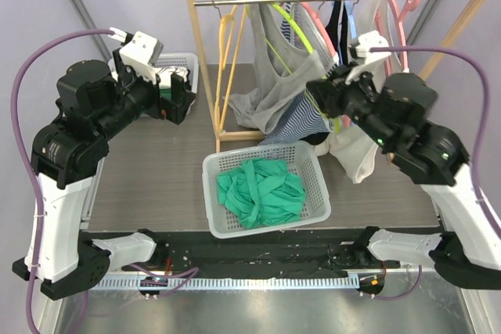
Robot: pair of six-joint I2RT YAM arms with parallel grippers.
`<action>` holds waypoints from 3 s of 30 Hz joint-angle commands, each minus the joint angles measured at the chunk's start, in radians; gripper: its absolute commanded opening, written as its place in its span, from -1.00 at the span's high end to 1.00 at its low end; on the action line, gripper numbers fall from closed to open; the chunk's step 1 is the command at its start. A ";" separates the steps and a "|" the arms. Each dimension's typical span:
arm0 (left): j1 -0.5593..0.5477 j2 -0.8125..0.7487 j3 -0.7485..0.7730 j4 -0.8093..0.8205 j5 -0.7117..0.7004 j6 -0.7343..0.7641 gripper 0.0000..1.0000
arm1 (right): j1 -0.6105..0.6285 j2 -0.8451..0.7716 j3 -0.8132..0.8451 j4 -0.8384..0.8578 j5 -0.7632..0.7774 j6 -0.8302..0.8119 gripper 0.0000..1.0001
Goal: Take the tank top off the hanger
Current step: Pick up the hanger from the clothesline.
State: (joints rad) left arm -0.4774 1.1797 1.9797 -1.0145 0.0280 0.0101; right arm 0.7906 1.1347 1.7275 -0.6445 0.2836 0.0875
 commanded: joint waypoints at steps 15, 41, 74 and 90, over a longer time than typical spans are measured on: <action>0.006 0.080 -0.195 0.273 -0.120 0.094 -0.99 | 0.009 -0.092 0.122 -0.046 -0.044 0.026 0.98; 0.118 0.573 0.056 0.376 -0.151 0.136 -0.88 | 0.009 -0.049 0.449 -0.210 -0.002 -0.022 0.98; 0.143 0.144 -0.136 0.272 0.013 0.080 -0.99 | 0.038 -0.110 0.586 -0.104 -0.270 0.078 0.98; 0.145 0.009 0.090 0.126 0.268 0.022 -0.99 | 0.144 -0.224 0.532 -0.153 -0.256 0.107 0.99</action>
State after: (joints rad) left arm -0.3382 1.2583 2.0155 -0.8692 0.1570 0.0589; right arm 0.9234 0.9108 2.2536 -0.8791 0.0132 0.1841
